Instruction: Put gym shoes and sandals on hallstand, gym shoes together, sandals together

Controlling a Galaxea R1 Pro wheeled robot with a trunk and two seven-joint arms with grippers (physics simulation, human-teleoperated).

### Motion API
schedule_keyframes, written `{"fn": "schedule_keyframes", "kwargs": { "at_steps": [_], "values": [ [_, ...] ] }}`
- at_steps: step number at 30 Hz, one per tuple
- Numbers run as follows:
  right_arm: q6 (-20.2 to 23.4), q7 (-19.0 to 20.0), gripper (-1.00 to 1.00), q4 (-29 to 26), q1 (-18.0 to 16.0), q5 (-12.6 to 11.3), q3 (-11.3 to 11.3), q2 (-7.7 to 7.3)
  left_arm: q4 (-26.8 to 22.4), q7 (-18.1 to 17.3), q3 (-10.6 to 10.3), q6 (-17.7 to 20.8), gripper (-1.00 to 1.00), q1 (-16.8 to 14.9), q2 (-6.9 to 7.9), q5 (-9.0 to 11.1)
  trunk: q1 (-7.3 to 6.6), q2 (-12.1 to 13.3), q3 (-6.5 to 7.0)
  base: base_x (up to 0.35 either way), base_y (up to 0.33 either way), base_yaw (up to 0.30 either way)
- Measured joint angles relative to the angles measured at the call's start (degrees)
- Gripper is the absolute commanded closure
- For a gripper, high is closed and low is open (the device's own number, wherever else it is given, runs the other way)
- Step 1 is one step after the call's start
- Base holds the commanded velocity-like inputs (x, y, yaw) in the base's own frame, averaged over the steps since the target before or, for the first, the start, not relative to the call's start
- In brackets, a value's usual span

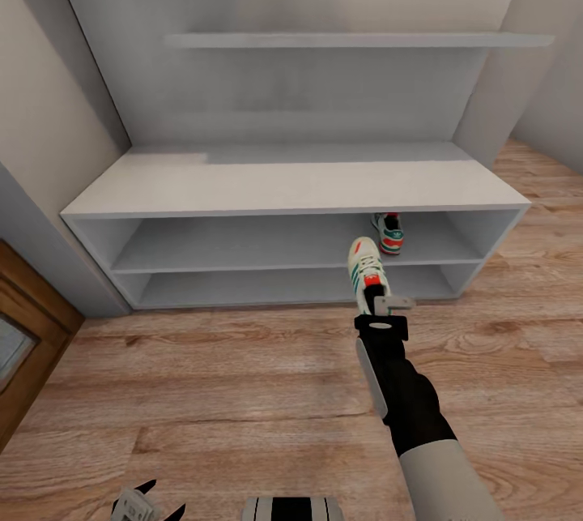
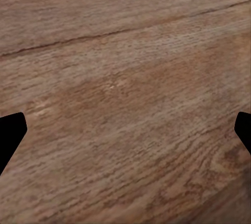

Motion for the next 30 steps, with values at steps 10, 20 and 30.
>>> {"fn": "schedule_keyframes", "kwargs": {
  "at_steps": [10,20,30],
  "values": [
    [0.2,-0.6,1.00,-0.3,-0.1,-1.3,0.0,0.00,0.0,0.1,0.0,0.0,-1.00,0.0,0.00,0.0,0.00,0.0,0.00,0.000,0.000,0.000],
    [0.2,-0.6,1.00,0.0,-0.1,-2.1,0.0,0.00,0.0,0.2,0.0,0.0,-1.00,0.0,0.06,0.0,0.00,0.0,0.00,0.005,0.000,0.000],
    [0.3,-0.5,1.00,0.1,-0.1,-3.7,0.0,0.00,-0.1,0.6,0.0,0.0,-1.00,0.0,0.00,0.1,-0.02,0.0,0.00,0.199,0.000,0.000]
  ]
}}
